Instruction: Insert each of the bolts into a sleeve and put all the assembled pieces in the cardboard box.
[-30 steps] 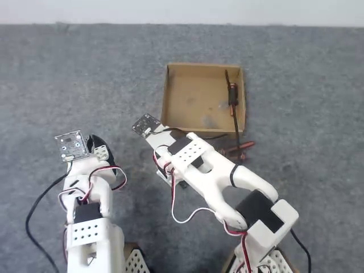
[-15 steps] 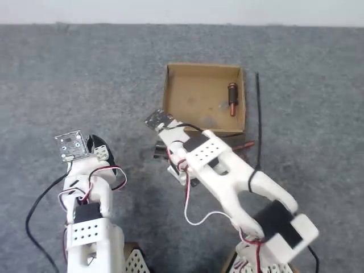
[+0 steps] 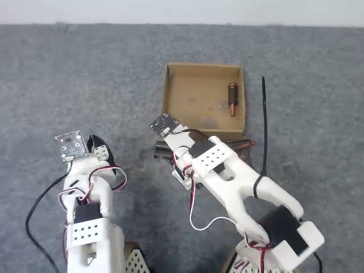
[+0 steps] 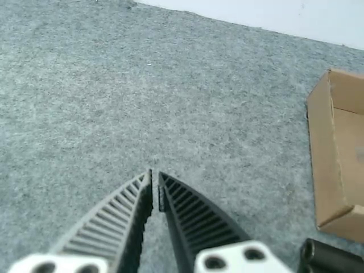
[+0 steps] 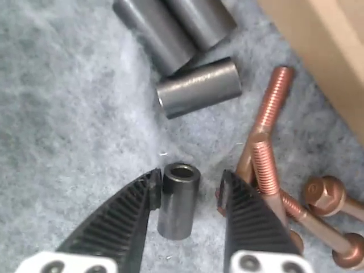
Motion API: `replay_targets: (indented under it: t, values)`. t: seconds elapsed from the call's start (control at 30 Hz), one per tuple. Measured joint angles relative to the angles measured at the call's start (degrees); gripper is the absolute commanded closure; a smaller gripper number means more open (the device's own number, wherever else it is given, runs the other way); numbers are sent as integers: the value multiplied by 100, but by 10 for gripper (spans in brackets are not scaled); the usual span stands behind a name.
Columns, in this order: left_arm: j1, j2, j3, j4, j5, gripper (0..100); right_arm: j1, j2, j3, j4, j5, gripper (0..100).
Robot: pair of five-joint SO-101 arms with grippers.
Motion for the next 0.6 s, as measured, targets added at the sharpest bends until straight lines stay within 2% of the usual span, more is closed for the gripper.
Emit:
replay_targets:
  t: [0.27, 0.6]
  values:
    - [0, 0, 0, 0, 0, 985, -123, -70, 0, 325, 18, 868]
    - [0, 0, 0, 0, 0, 985, -123, -70, 510, -273, 18, 868]
